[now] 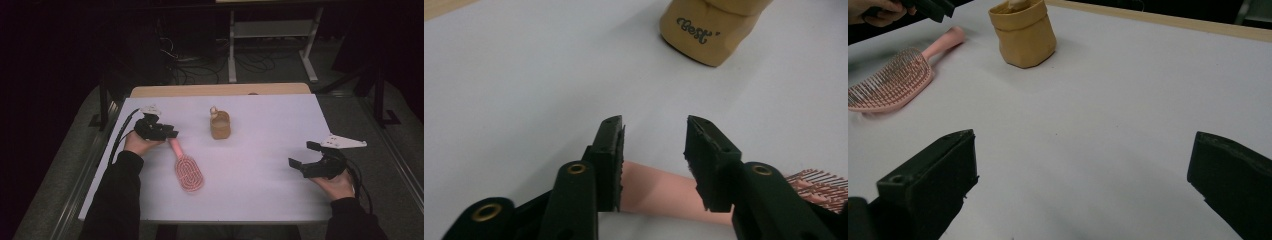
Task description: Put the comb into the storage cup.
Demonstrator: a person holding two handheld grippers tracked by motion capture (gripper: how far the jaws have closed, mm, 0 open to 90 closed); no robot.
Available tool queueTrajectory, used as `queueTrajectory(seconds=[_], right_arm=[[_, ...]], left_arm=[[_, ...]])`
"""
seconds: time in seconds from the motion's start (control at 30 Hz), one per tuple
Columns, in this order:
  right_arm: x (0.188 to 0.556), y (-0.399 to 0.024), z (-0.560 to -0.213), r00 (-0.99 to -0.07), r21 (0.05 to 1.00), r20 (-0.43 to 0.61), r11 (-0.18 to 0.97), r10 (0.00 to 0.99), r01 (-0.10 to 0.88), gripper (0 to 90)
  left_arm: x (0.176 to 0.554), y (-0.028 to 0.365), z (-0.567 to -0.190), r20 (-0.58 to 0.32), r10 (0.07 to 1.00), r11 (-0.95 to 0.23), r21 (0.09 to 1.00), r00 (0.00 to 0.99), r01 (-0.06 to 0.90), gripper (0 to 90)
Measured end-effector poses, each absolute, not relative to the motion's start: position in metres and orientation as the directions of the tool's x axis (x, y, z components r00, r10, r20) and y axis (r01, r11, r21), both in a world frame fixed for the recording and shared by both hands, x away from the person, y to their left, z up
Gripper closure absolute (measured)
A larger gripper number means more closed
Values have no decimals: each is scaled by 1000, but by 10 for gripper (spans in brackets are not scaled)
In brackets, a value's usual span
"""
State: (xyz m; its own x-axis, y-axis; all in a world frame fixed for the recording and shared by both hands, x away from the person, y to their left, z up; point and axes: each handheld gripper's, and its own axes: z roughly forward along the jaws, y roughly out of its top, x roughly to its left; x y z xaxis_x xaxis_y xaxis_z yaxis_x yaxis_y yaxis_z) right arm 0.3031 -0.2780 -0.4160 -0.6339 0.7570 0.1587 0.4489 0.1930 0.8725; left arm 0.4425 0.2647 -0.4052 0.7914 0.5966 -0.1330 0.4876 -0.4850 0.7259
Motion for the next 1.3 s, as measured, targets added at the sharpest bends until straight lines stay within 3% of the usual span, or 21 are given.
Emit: queueTrajectory(seconds=[0.4,0.83,1.3], right_arm=[[303,-278,-417,-634,870,161,194,757,453,0],[303,-278,-418,-636,867,161,200,755,456,0],[303,-278,-418,-637,866,161,201,754,457,0]], left_arm=[[442,259,-412,-136,578,-504,716,804,483,770],[443,253,-418,-121,566,-550,682,816,483,892],[441,252,-418,-110,566,-571,662,817,485,900]])
